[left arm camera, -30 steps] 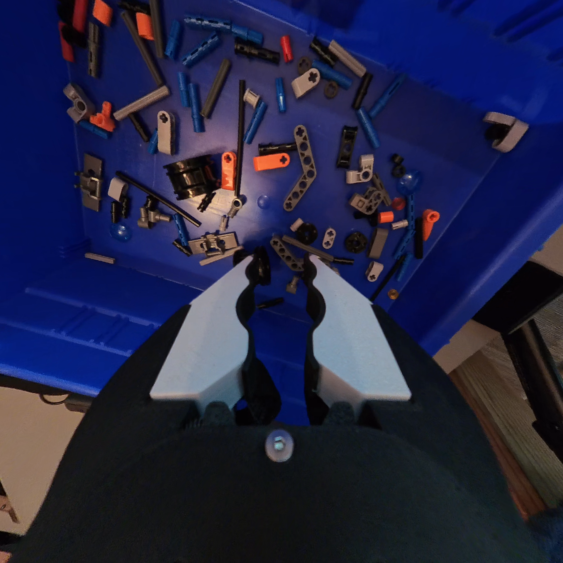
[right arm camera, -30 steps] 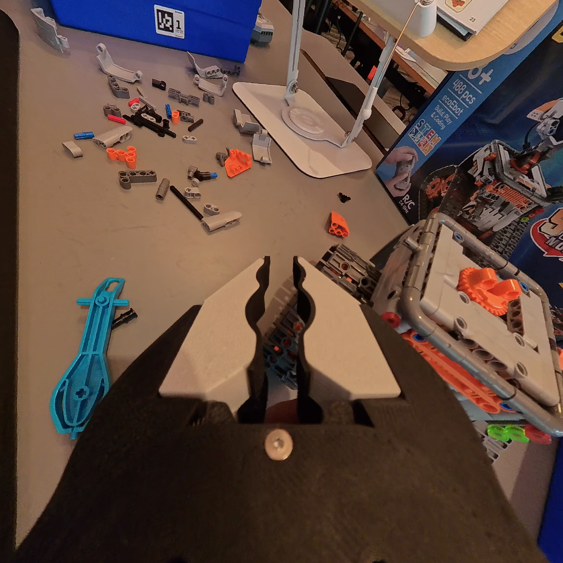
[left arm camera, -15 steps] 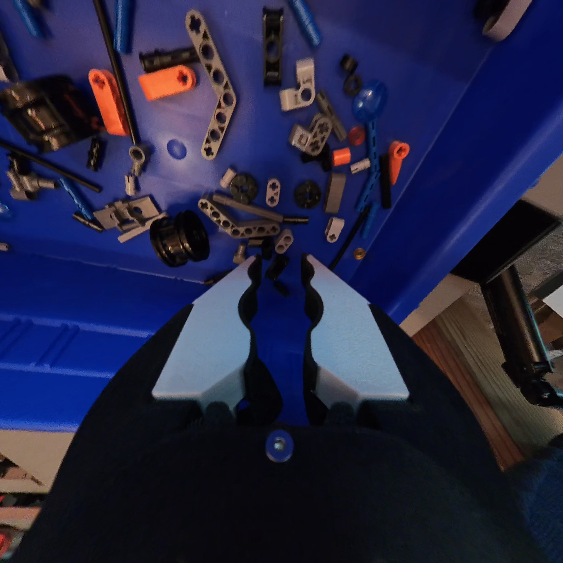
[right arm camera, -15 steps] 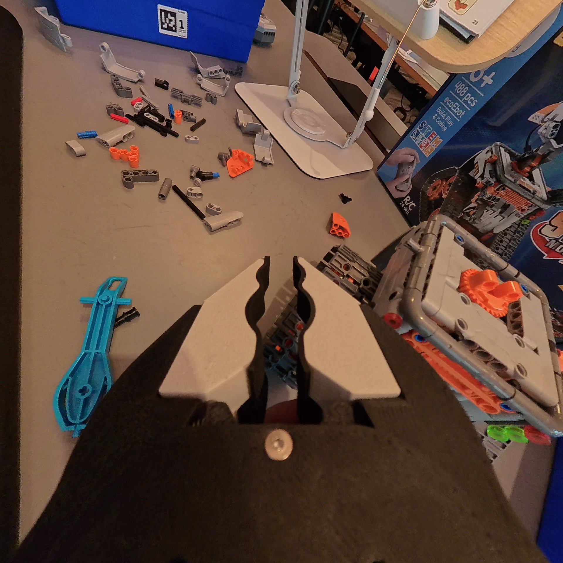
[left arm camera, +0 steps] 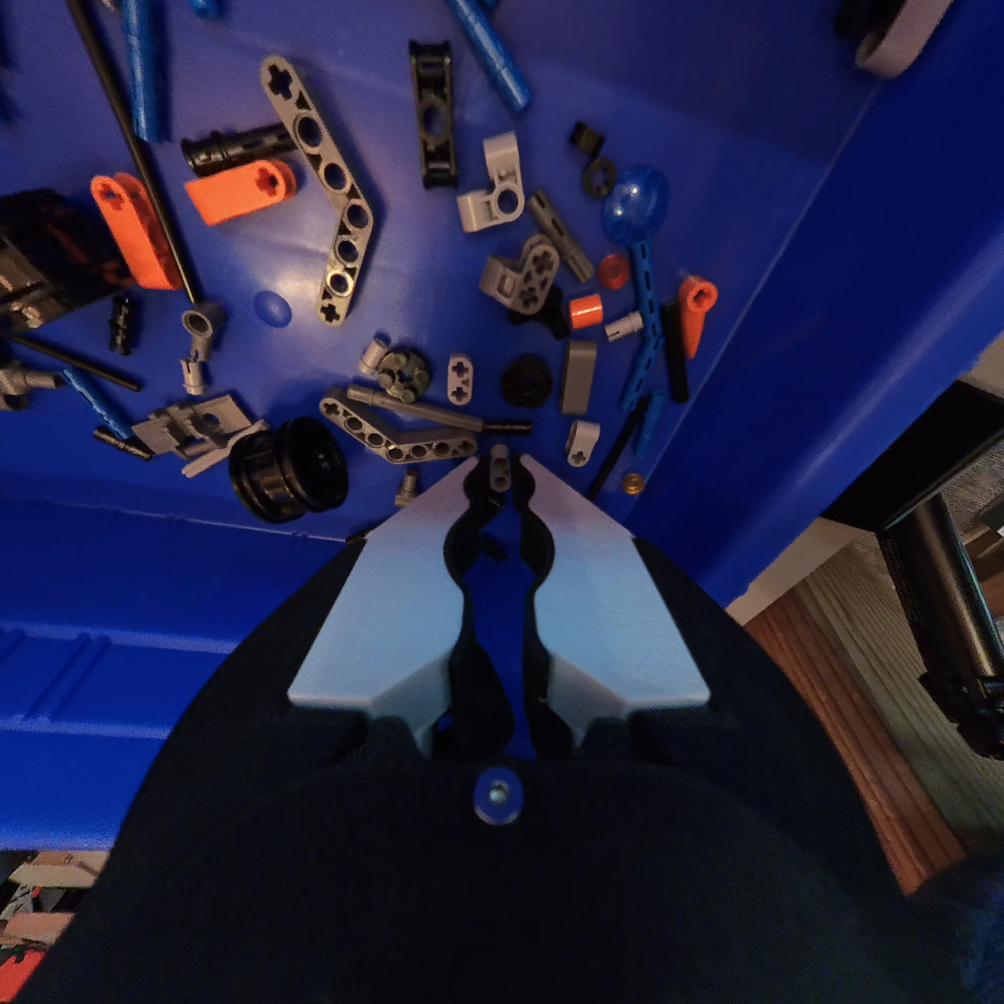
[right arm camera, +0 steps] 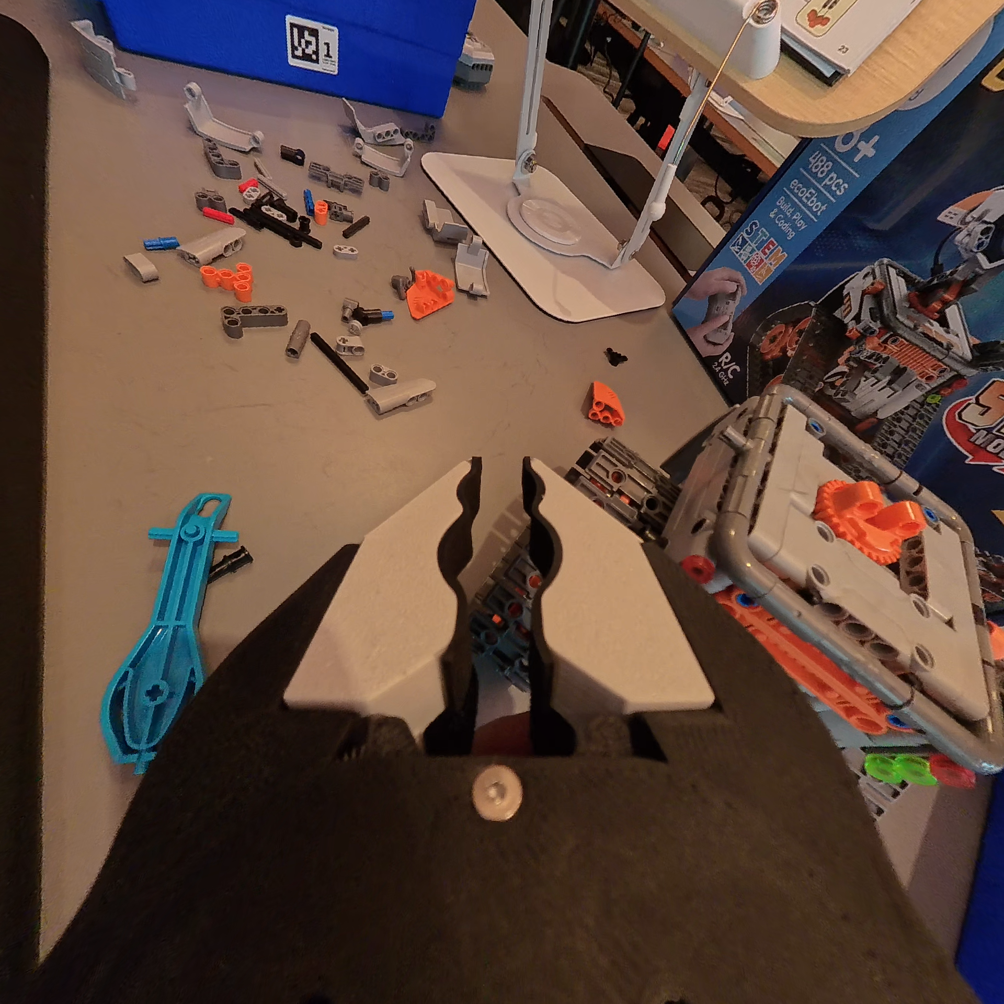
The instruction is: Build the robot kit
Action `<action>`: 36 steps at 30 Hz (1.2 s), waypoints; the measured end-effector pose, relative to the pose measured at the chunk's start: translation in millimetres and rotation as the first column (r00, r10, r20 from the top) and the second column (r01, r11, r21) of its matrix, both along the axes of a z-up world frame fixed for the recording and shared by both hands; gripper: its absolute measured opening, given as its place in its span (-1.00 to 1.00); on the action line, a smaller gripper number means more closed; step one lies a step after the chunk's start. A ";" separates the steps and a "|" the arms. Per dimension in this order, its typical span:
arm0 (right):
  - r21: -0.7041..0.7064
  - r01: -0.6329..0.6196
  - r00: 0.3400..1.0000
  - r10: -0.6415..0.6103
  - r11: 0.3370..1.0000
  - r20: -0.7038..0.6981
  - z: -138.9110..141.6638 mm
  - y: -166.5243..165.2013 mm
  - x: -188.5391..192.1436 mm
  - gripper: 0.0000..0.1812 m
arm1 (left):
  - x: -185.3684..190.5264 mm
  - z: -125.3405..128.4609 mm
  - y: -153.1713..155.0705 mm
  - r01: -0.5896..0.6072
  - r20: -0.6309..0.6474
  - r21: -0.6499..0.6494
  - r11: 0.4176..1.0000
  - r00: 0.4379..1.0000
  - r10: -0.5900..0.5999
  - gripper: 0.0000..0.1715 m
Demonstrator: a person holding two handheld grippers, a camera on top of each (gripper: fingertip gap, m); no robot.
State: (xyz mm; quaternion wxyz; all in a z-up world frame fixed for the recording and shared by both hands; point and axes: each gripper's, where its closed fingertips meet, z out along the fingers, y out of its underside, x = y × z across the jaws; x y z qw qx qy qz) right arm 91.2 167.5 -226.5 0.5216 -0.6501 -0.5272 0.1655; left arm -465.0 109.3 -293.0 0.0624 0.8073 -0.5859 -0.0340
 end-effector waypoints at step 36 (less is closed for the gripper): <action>-0.015 0.005 1.000 -0.005 1.000 -0.005 -2.3 2.5 0.6 -0.86 | 19.2 34.8 -5.8 0.014 0.149 0.039 0.999 0.989 -0.020 -0.94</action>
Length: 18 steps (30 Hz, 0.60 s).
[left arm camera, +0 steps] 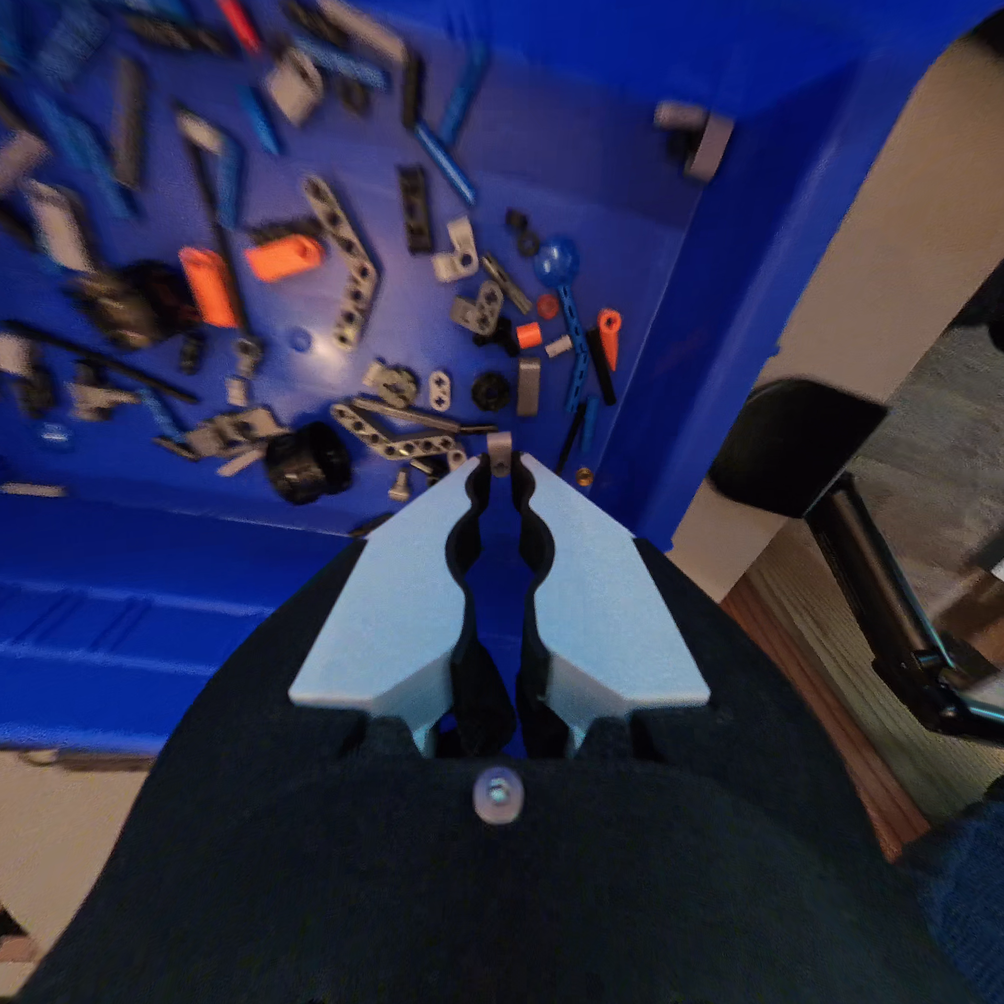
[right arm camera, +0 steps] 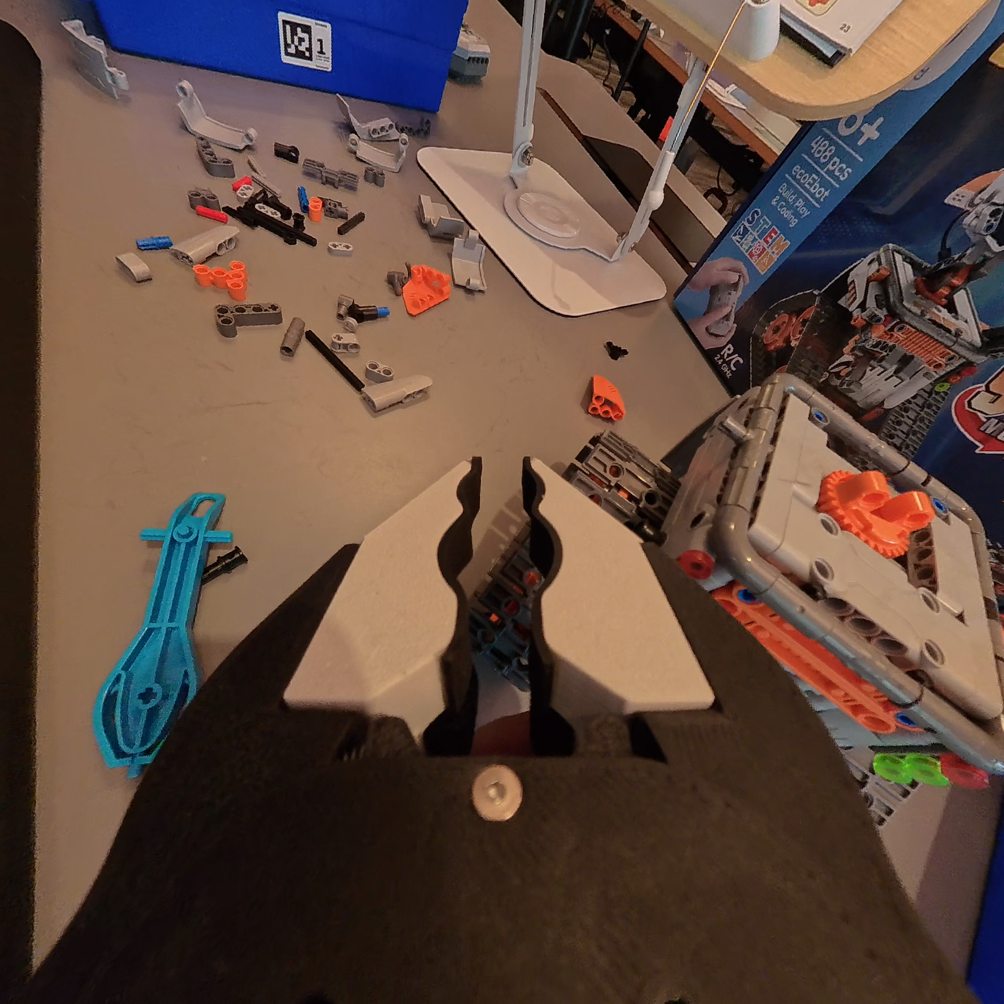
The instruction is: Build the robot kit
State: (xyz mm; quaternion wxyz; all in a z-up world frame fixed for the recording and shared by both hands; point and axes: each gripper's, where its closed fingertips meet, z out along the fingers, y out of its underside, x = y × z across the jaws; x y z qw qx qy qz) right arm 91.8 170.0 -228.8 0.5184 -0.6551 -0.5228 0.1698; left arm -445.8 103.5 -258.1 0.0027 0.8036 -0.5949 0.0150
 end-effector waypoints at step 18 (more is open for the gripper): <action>0.010 -0.020 1.000 0.020 1.000 -0.023 5.5 -4.3 -0.6 -0.86 | 240.7 3.1 41.6 0.493 0.097 0.146 0.858 0.856 -0.508 -0.93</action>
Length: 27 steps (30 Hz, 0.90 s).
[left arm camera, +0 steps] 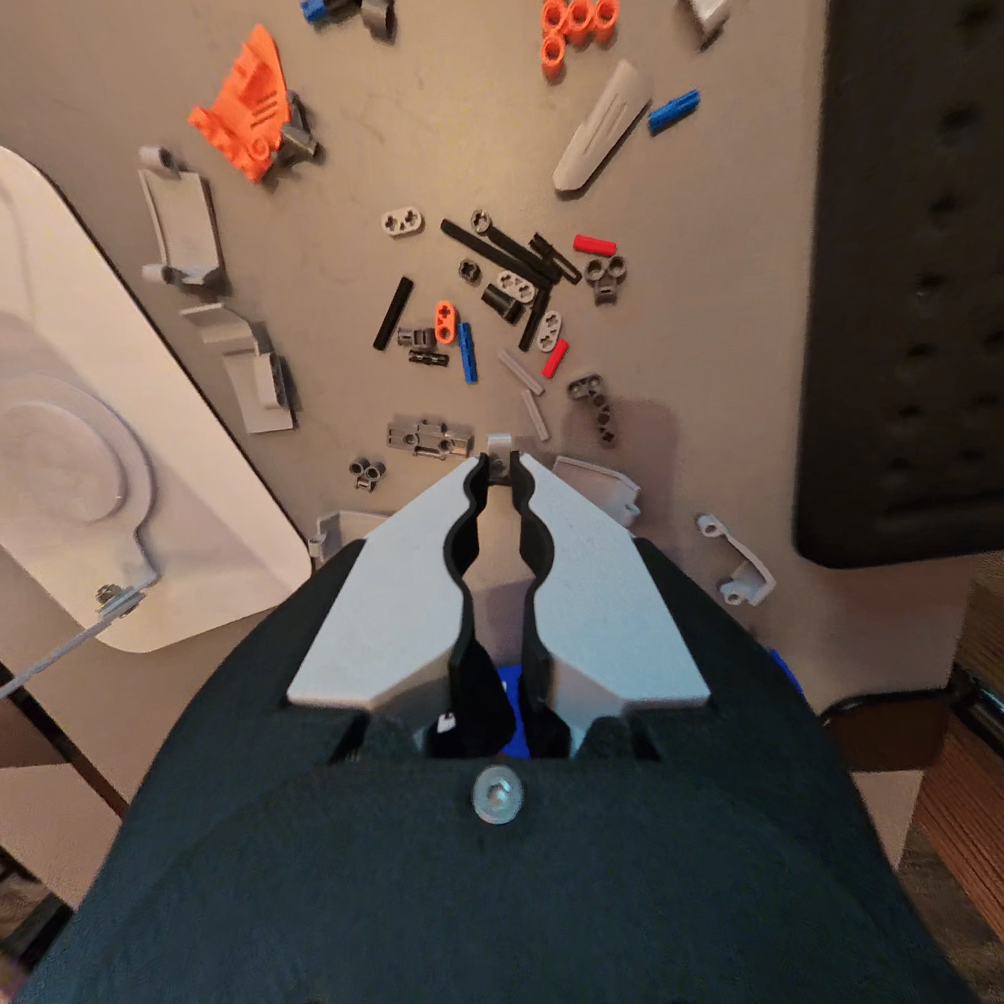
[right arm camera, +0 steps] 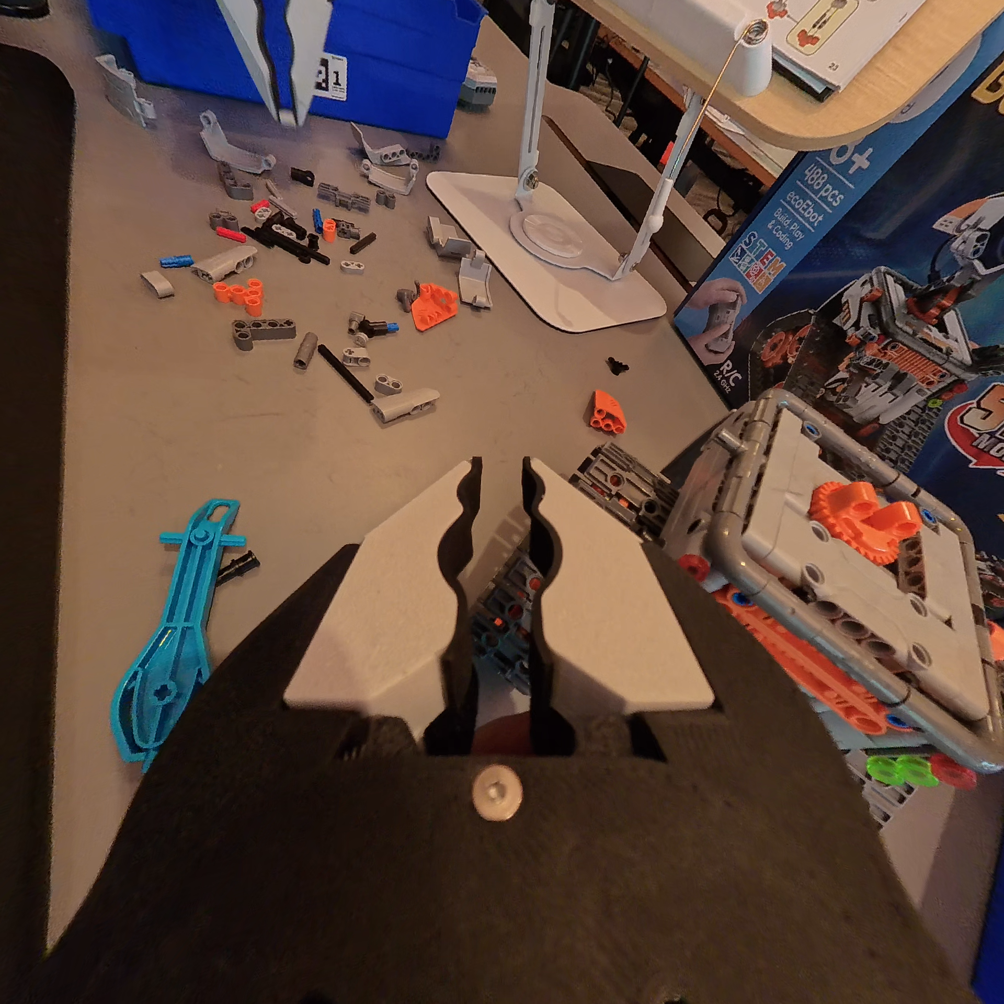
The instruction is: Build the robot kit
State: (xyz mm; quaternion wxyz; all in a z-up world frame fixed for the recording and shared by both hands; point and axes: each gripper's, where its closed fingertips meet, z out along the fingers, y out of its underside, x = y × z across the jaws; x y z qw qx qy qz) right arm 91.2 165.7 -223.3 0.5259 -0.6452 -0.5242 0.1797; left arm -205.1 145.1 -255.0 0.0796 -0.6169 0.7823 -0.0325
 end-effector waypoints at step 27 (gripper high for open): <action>-0.026 0.030 0.999 -0.030 0.999 0.014 -7.7 7.8 1.9 -0.86 | -215.5 48.9 1.3 -0.518 0.026 0.078 0.852 0.855 0.518 -0.69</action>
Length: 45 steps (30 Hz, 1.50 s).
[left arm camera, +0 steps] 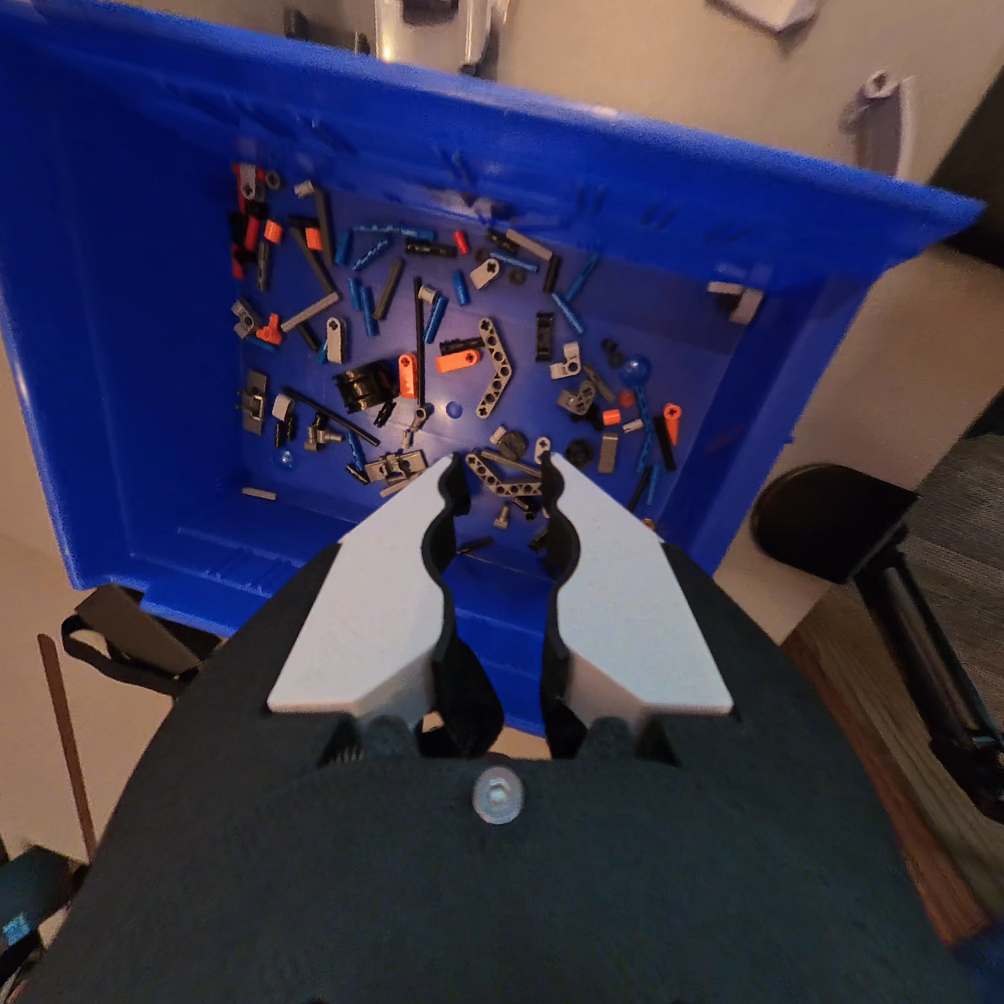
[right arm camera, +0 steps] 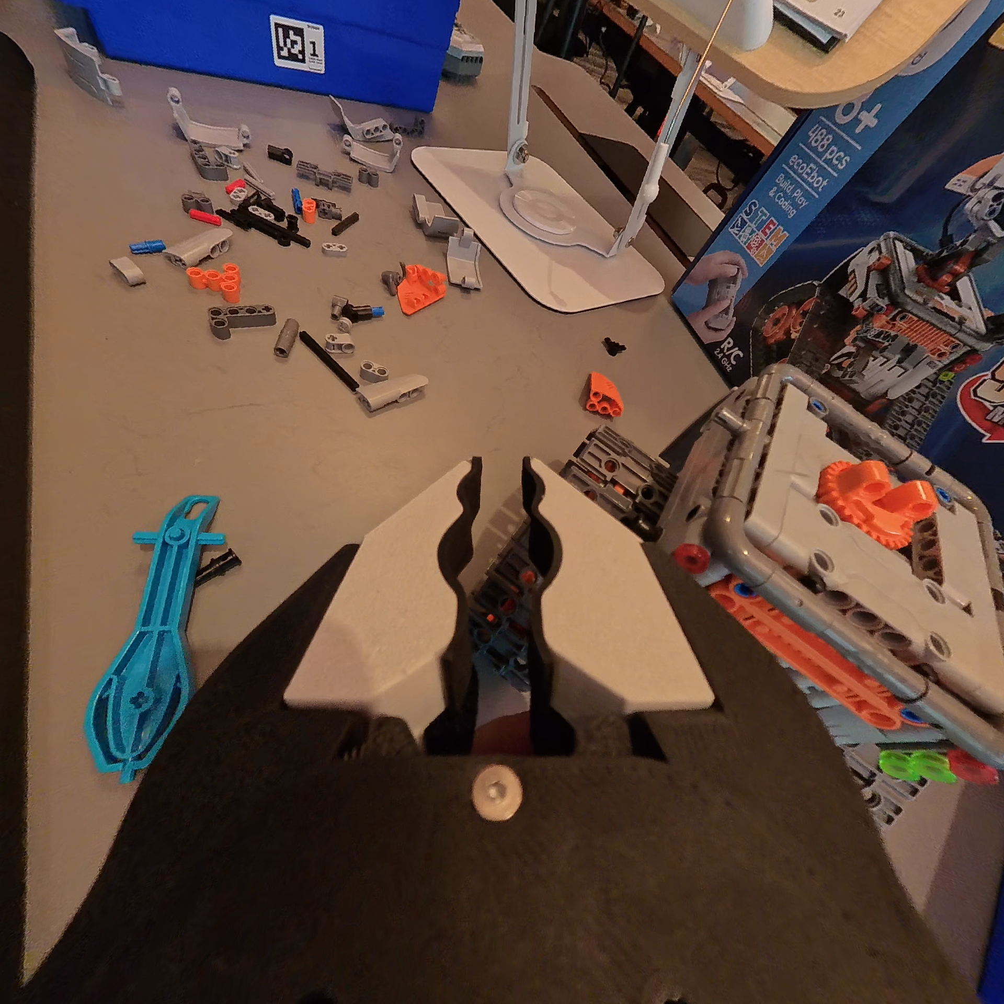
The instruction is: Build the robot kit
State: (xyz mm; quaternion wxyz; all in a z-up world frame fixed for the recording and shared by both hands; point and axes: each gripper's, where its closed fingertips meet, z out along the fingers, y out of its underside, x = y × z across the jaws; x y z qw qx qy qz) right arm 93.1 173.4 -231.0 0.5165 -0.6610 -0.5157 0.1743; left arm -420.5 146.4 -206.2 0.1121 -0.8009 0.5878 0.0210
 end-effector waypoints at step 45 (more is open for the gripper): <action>0.000 0.008 1.000 -0.008 1.000 0.005 -0.7 0.8 1.5 -0.86 | 33.2 -55.2 57.3 -0.010 0.180 0.117 0.993 0.984 -0.011 -0.96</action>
